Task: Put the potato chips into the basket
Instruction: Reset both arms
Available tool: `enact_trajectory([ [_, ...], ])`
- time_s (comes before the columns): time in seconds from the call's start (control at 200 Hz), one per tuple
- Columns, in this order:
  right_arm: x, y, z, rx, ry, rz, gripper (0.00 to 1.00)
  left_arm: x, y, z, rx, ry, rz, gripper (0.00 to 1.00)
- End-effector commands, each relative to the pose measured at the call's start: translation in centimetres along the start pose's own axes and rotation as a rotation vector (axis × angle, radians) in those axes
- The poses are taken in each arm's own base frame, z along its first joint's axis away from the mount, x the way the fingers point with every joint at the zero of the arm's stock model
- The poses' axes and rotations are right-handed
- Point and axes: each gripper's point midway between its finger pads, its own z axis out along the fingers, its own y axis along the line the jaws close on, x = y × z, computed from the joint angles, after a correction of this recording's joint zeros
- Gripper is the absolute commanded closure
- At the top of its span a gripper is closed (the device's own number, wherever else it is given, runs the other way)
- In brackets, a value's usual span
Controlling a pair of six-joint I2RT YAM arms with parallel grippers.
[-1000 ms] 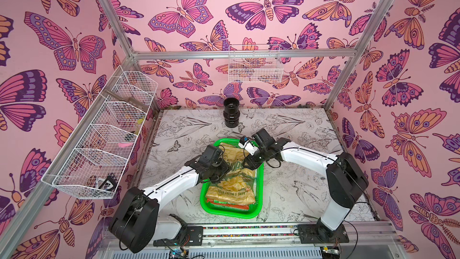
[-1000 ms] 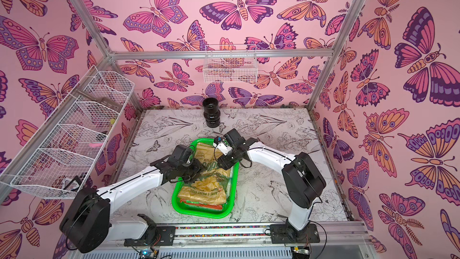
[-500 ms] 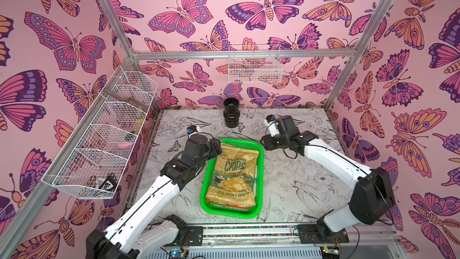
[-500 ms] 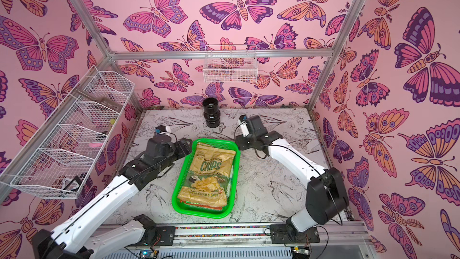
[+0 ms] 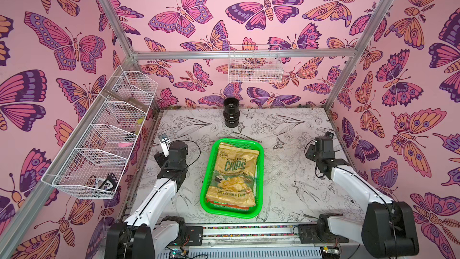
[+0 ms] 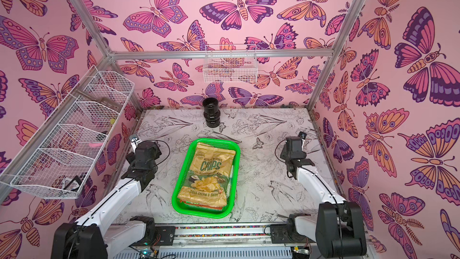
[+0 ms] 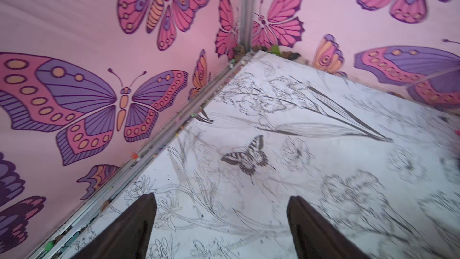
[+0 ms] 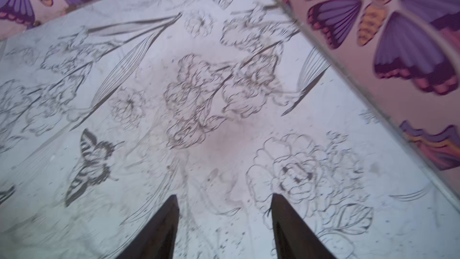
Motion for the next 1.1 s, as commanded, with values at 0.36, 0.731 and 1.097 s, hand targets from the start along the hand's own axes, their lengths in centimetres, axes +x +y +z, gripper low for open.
enact_trajectory([
  [0.36, -1.4, -1.5, 1.6, 0.085, -0.251, -0.216, 0.35, 3.9, -1.6, 4.5, -0.005, 0.011, 0.089, 0.11],
  [0.731, -2.0, 3.2, 4.2, -0.158, -0.246, -0.306, 0.35, 4.5, -3.7, 5.6, 0.192, -0.011, 0.052, 0.11],
  [1.097, -1.4, 2.5, 5.6, -0.260, -0.247, -0.198, 0.35, 5.0, -5.0, 5.3, 0.272, -0.023, 0.072, 0.10],
])
